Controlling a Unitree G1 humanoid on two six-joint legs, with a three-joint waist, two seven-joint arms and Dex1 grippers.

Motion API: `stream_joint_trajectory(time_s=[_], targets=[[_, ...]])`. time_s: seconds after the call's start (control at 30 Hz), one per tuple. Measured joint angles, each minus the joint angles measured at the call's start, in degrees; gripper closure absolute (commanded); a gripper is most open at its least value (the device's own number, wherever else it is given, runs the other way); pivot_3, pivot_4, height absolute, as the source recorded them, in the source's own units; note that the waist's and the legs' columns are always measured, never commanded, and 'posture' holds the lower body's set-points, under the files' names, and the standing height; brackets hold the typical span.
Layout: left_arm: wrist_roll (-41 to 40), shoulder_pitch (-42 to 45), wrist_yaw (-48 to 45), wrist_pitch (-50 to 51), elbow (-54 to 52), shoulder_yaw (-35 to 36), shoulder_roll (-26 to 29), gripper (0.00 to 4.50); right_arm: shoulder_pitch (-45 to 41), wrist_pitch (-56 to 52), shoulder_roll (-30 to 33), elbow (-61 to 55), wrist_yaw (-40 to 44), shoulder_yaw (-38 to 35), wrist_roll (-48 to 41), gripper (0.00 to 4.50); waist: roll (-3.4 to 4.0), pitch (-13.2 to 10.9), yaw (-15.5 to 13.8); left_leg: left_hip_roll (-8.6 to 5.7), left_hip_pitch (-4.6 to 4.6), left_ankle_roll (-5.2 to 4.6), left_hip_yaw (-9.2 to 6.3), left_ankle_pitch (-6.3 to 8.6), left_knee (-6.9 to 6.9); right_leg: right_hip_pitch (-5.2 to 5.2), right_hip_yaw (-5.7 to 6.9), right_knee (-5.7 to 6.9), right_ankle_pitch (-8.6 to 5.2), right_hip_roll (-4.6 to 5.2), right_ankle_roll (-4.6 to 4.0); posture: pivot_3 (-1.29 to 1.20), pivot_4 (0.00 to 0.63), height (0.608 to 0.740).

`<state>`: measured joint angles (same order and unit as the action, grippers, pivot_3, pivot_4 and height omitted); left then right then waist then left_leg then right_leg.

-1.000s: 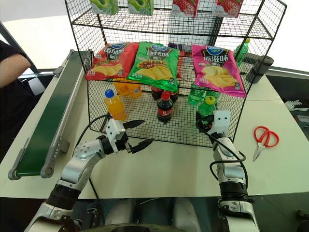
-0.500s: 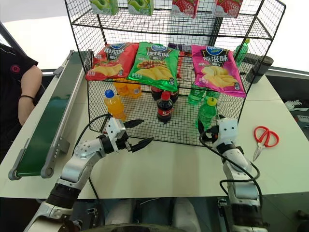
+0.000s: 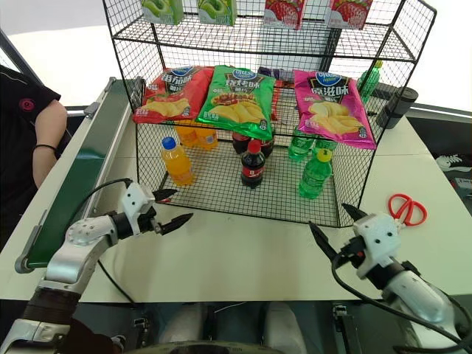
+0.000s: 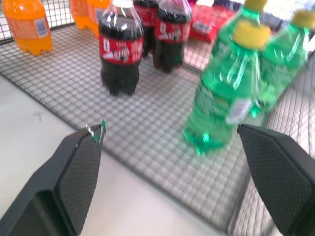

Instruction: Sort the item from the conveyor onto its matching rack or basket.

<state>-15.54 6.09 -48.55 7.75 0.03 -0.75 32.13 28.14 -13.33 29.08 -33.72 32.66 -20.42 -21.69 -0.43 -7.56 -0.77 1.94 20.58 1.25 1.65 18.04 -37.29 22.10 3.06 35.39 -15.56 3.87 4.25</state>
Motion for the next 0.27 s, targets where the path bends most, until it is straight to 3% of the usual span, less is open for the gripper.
stream_joint_trajectory(time_s=[0.27], targets=[[0.0,-2.6,0.0,-1.1,0.0,0.4,0.3,0.0,-1.4,0.5,1.0,2.7,2.5,-3.2,-1.1,0.03,-0.01,0.0,0.0,0.02,-0.08,0.0,0.02,0.0,0.08,-0.02,-0.04,0.0,-0.07,-0.01,-0.13,0.0,0.15,0.74]])
